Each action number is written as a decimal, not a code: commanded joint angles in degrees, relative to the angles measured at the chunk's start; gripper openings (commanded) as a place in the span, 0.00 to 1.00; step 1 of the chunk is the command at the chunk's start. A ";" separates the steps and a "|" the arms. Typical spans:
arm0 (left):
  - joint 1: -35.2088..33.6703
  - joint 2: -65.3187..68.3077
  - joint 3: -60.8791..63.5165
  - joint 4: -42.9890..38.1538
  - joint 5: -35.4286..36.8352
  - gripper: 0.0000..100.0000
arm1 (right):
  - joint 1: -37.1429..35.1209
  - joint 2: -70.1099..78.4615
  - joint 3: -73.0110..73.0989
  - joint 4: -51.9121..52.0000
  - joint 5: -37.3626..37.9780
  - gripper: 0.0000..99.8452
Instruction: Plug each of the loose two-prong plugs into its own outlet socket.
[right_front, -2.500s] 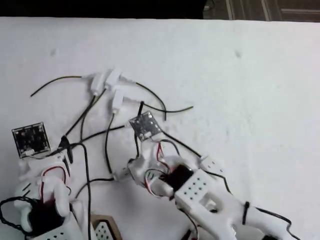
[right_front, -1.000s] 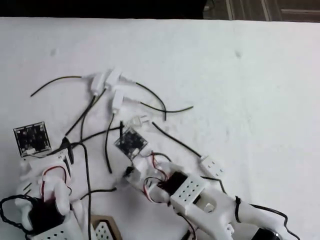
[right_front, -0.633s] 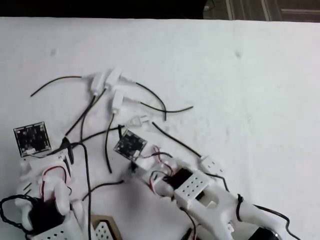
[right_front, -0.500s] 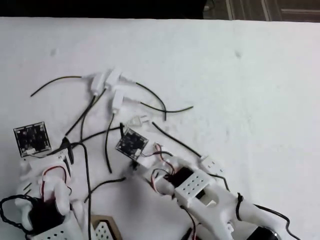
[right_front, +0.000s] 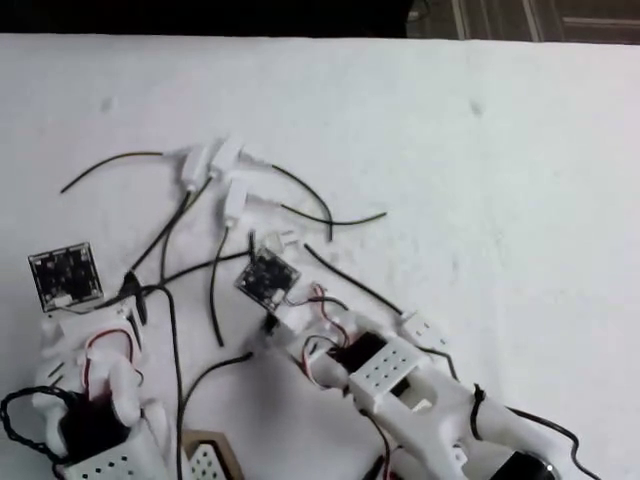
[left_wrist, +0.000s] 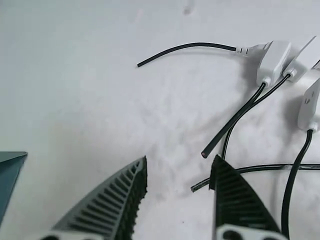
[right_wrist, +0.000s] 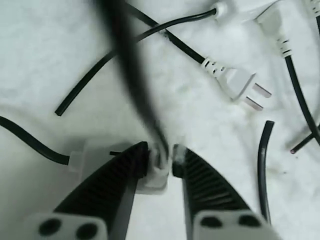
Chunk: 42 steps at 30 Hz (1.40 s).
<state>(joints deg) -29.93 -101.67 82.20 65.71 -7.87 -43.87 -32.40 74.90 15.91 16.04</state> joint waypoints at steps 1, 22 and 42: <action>-0.31 -0.22 0.00 -1.58 -0.35 0.21 | 1.01 -0.84 -2.20 1.71 -0.62 0.18; 0.48 -0.22 0.00 -1.23 -0.44 0.22 | -0.75 -29.85 -32.26 50.77 -9.67 0.18; 30.99 8.66 -10.73 9.41 -16.62 0.23 | 30.37 -30.46 -25.05 52.09 -32.18 0.02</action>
<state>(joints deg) -2.42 -100.44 77.45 74.77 -23.78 -17.76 -62.37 48.79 71.74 -13.32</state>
